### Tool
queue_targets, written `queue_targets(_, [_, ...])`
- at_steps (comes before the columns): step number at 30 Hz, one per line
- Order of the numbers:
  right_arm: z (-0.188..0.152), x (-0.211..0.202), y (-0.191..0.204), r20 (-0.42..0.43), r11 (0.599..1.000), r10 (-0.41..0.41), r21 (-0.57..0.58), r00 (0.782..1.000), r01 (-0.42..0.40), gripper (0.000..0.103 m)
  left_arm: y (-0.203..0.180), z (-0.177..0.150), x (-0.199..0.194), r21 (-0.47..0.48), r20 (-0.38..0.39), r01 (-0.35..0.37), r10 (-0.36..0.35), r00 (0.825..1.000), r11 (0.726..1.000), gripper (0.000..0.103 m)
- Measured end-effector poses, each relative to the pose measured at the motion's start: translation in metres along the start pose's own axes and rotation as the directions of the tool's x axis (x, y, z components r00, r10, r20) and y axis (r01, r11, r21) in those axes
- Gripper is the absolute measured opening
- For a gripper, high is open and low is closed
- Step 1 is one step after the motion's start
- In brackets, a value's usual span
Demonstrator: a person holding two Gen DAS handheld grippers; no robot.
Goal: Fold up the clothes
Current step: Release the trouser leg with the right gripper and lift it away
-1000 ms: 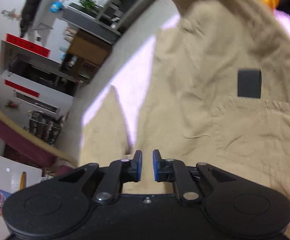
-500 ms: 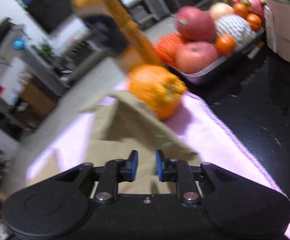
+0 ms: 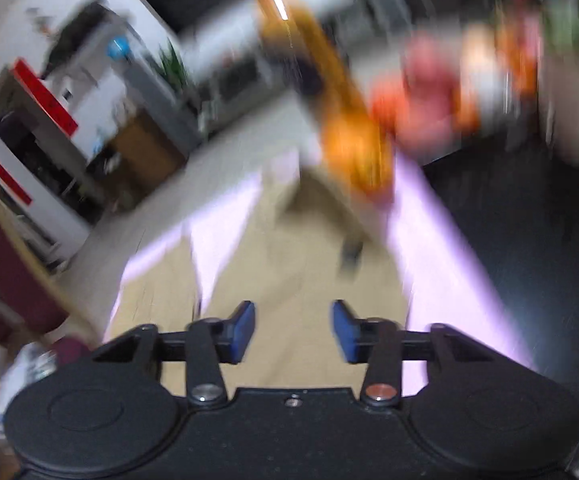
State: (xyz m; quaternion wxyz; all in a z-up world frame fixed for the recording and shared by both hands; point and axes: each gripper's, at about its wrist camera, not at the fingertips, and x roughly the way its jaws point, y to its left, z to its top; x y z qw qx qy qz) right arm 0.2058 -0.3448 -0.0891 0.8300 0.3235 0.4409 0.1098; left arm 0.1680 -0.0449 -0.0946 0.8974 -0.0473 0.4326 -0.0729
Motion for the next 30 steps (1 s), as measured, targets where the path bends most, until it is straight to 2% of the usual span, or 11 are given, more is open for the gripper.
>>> queue_targets(4, [-0.01, 0.048, -0.028, -0.149, 0.993, 0.076, 0.105, 0.986, -0.06, 0.013, -0.01, -0.013, 0.038, -0.017, -0.061, -0.09, 0.089, 0.994, 0.996, 0.012])
queue_targets(7, [-0.01, 0.065, -0.041, -0.183, 0.992, 0.013, 0.123, 0.983, 0.01, 0.012, -0.016, -0.012, 0.046, 0.038, -0.091, -0.122, 0.125, 0.988, 0.992, 0.012])
queue_targets(9, [-0.008, 0.066, -0.053, -0.186, 0.987, -0.033, 0.146, 0.982, 0.061, 0.0, -0.024, -0.013, 0.043, 0.108, -0.126, -0.143, 0.156, 0.98, 0.984, 0.012])
queue_targets(12, [-0.001, 0.041, -0.055, -0.106, 0.974, -0.168, 0.138, 0.98, 0.181, 0.0, -0.034, -0.016, 0.035, 0.187, -0.168, -0.168, 0.2, 0.965, 0.968, 0.012])
queue_targets(14, [0.003, 0.016, -0.048, -0.044, 0.966, -0.225, 0.122, 0.973, 0.229, 0.008, -0.044, -0.023, 0.02, 0.197, -0.134, -0.138, 0.166, 0.977, 0.971, 0.011])
queue_targets(17, [0.009, -0.04, -0.034, 0.109, 0.99, -0.103, 0.105, 0.989, 0.091, 0.013, -0.059, -0.023, -0.013, 0.191, -0.041, -0.049, 0.057, 0.998, 0.98, 0.012])
queue_targets(18, [0.01, -0.062, -0.03, 0.171, 0.994, -0.009, 0.109, 0.985, -0.009, 0.014, -0.065, -0.019, -0.026, 0.186, 0.001, -0.013, 0.013, 1.0, 0.983, 0.013])
queue_targets(20, [0.013, -0.107, -0.018, 0.305, 0.984, 0.133, 0.073, 0.943, -0.162, 0.015, -0.074, -0.008, -0.053, 0.175, 0.09, 0.038, -0.055, 0.994, 0.984, 0.013])
queue_targets(22, [0.015, -0.149, -0.005, 0.419, 0.963, 0.236, 0.018, 0.877, -0.268, 0.021, -0.083, 0.006, -0.076, 0.162, 0.159, 0.06, -0.086, 0.984, 0.985, 0.015])
queue_targets(27, [0.012, -0.211, 0.028, 0.536, 0.955, 0.287, -0.099, 0.794, -0.279, 0.029, -0.095, 0.029, -0.105, 0.112, 0.236, 0.119, -0.143, 0.961, 0.987, 0.015])
queue_targets(30, [0.025, -0.215, 0.042, 0.592, 0.955, 0.296, -0.19, 0.75, -0.226, 0.043, -0.111, 0.03, -0.092, 0.142, 0.214, 0.097, -0.126, 0.969, 0.985, 0.016])
